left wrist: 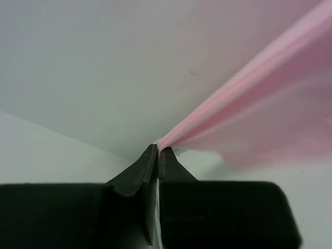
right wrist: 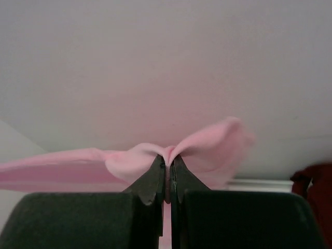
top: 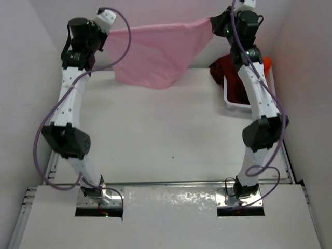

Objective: Fold and stack the t-shirts
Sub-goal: Flatten out the tshirt, then grap the side of the flattened tshirt closest away from the robot with both arms

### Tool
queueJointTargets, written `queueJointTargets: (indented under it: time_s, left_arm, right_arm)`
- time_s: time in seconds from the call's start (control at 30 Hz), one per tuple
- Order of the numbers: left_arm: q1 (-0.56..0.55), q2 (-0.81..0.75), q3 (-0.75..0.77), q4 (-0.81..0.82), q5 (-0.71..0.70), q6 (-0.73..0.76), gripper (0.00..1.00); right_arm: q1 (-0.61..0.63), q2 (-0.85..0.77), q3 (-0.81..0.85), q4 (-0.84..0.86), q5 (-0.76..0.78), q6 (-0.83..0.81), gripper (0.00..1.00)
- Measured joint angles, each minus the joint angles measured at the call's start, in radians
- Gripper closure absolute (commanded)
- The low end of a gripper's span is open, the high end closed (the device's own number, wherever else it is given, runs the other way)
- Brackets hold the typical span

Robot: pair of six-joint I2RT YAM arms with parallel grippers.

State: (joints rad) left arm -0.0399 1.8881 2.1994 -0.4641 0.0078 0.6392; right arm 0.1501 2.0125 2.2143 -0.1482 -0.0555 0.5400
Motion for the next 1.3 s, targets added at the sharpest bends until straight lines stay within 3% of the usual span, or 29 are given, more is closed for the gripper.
queueJointTargets:
  time_s: [0.07, 0.13, 0.23, 0.37, 0.53, 0.67, 0.7, 0.73, 0.77, 0.8, 1.0, 1.1, 1.13, 1.23, 1.3]
  left_arm:
    - [-0.003, -0.135, -0.185, 0.02, 0.04, 0.011, 1.0]
    - [-0.006, -0.206, -0.267, 0.01, 0.08, 0.027, 1.0]
    - [-0.012, -0.263, -0.36, 0.028, 0.118, 0.064, 1.0]
    - [-0.013, -0.356, -0.592, 0.003, 0.155, 0.156, 1.0]
    - [-0.013, -0.501, -1.063, -0.029, 0.144, 0.315, 1.0]
    - [-0.013, -0.578, -1.378, -0.06, 0.093, 0.404, 1.0]
    - [-0.013, -0.594, -1.437, -0.059, 0.076, 0.417, 0.95]
    - [-0.013, -0.607, -1.483, -0.061, 0.059, 0.432, 0.64]
    - [-0.013, -0.621, -1.526, -0.063, 0.041, 0.449, 0.15]
    - [-0.013, -0.632, -1.552, -0.067, 0.026, 0.459, 0.0]
    - [0.039, -0.654, -1.53, -0.224, 0.022, 0.482, 0.01]
    - [0.095, -0.666, -1.43, -0.343, 0.059, 0.506, 0.22]
    - [0.099, -0.673, -1.404, -0.369, 0.062, 0.508, 0.34]
    - [0.027, -0.685, -1.365, -0.438, 0.087, 0.497, 0.42]
    - [-0.023, -0.672, -1.345, -0.523, 0.137, 0.493, 0.39]
  right_arm:
    - [0.01, -0.086, -0.079, 0.048, -0.003, -0.01, 1.0]
    - [0.032, -0.186, -0.219, 0.092, -0.004, -0.023, 1.0]
    - [0.066, -0.33, -0.481, 0.132, 0.007, -0.068, 1.0]
    - [0.109, -0.529, -0.881, 0.149, 0.051, -0.137, 1.0]
    - [0.221, -0.763, -1.323, 0.108, 0.111, -0.194, 1.0]
    - [0.332, -0.834, -1.561, 0.07, 0.105, -0.18, 1.0]
    - [0.348, -0.838, -1.618, 0.067, 0.098, -0.166, 1.0]
    - [0.357, -0.84, -1.678, 0.064, 0.092, -0.15, 1.0]
    - [0.36, -0.841, -1.723, 0.053, 0.085, -0.138, 1.0]
    - [0.36, -0.84, -1.759, 0.034, 0.08, -0.128, 1.0]
    - [0.36, -0.84, -1.825, 0.012, 0.049, -0.093, 1.0]
    - [0.36, -0.84, -1.825, 0.023, 0.032, -0.091, 1.0]
    - [0.36, -0.839, -1.825, 0.027, 0.026, -0.091, 1.0]
    - [0.36, -0.833, -1.825, 0.04, 0.01, -0.092, 1.0]
    - [0.36, -0.832, -1.825, 0.039, -0.002, -0.095, 1.0]
